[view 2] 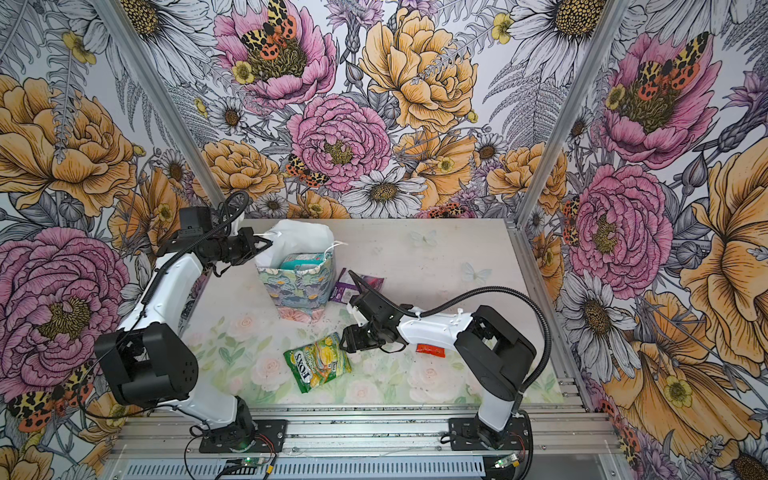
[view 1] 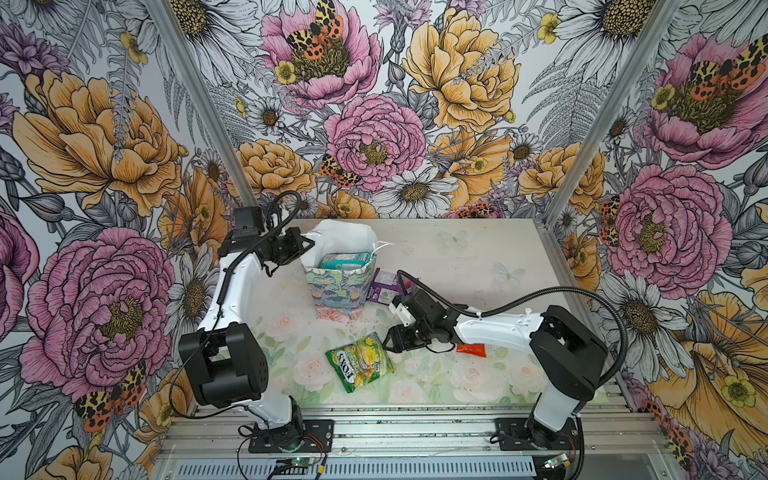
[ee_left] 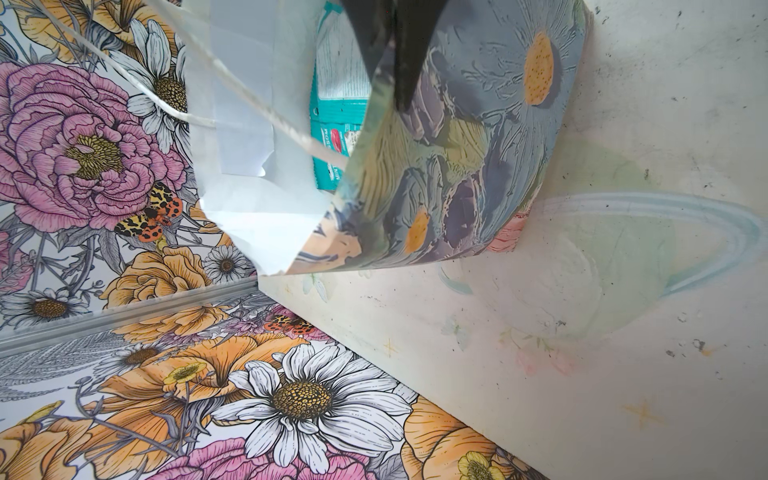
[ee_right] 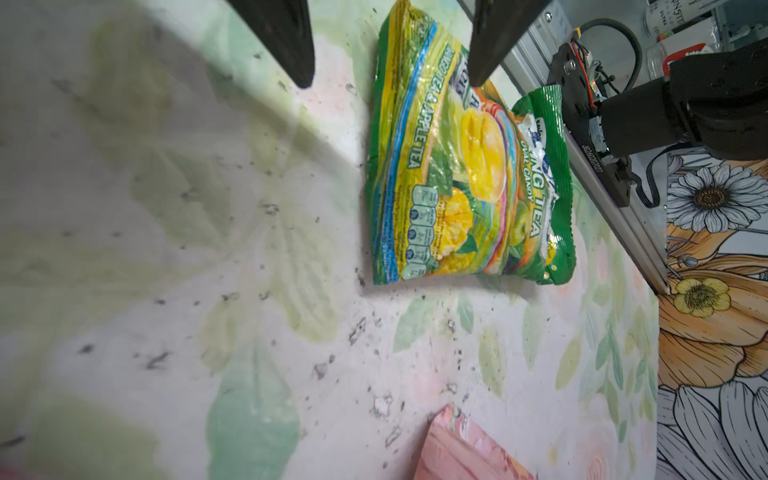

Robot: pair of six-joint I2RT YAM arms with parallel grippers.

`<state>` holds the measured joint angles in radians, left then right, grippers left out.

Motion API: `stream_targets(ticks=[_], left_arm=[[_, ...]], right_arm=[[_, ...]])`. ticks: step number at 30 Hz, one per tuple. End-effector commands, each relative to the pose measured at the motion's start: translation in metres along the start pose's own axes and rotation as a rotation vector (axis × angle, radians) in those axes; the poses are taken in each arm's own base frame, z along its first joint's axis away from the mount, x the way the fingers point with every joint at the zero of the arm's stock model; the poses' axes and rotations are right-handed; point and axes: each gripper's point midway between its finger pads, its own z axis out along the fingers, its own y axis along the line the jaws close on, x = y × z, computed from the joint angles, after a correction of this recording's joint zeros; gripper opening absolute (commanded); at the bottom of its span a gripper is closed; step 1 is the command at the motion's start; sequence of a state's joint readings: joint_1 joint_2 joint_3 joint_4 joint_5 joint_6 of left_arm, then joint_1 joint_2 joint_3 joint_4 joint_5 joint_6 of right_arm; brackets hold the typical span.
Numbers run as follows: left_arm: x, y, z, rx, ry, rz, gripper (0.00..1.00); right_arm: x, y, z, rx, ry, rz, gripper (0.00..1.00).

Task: Place the snacks into the paper bag
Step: 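Withdraw the right gripper from the bag back over the table, then lower the right gripper onto the green-yellow Spring Tea packet and grasp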

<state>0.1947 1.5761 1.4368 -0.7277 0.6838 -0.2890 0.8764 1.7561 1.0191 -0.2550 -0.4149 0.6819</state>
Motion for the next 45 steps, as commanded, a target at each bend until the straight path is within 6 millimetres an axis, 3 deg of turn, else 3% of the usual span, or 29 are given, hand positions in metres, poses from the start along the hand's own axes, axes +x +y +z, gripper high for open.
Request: stream_targets(ticks=[1, 24, 29, 38, 45], left_arm=[[-0.001, -0.007, -0.011, 0.0, -0.026, 0.028, 0.0], [-0.001, -0.009, -0.013, 0.002, -0.032, 0.032, 0.0], [-0.001, -0.012, -0.015, 0.01, -0.034, 0.034, 0.0], [-0.001, -0.011, -0.014, 0.007, -0.032, 0.033, 0.0], [-0.001, -0.009, -0.013, 0.004, -0.031, 0.032, 0.0]], right_arm=[[-0.011, 0.022, 0.005, -0.077, 0.002, -0.049, 0.57], [0.0, 0.018, 0.04, -0.12, 0.14, -0.023, 0.49], [-0.001, 0.014, 0.045, -0.102, 0.156, -0.009, 0.4], [-0.006, 0.012, 0.041, -0.072, 0.135, -0.01, 0.04], [-0.025, 0.021, 0.012, -0.065, 0.04, -0.042, 0.0]])
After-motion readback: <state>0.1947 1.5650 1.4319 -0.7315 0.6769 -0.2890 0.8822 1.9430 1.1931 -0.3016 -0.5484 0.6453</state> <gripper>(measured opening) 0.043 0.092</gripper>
